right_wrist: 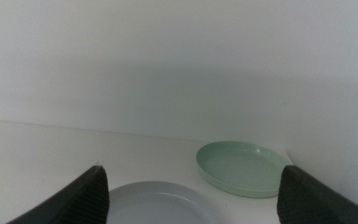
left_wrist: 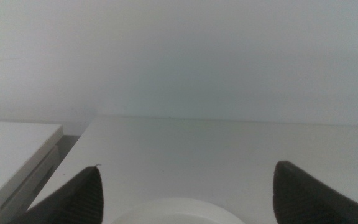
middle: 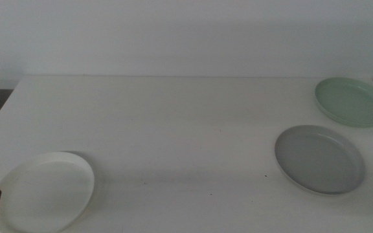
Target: Stack the three bowls on top of each other.
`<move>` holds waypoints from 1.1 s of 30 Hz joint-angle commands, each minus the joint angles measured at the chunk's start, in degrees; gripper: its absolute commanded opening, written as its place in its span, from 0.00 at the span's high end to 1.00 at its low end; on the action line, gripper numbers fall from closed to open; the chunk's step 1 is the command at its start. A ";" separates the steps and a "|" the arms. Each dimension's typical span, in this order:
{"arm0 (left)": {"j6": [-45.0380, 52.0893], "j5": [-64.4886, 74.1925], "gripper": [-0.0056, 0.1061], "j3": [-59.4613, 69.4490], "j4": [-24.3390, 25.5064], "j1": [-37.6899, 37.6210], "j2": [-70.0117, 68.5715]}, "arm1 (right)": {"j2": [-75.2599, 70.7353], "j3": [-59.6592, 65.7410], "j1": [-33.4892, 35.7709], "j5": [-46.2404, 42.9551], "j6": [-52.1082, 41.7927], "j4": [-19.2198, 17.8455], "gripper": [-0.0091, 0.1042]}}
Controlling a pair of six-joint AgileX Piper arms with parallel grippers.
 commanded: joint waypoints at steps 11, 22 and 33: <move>-0.27 -0.29 0.11 -0.03 -0.04 0.01 -0.21 | 0.67 -3.66 -0.11 -0.30 3.71 3.73 0.11; -0.27 -0.29 0.11 -0.03 -0.04 0.01 -0.21 | 33.07 -37.59 -0.11 38.72 5.54 9.92 0.11; -0.27 -0.29 0.11 -0.03 -0.04 0.01 -0.21 | 45.50 -47.18 -0.11 43.99 6.74 13.07 0.11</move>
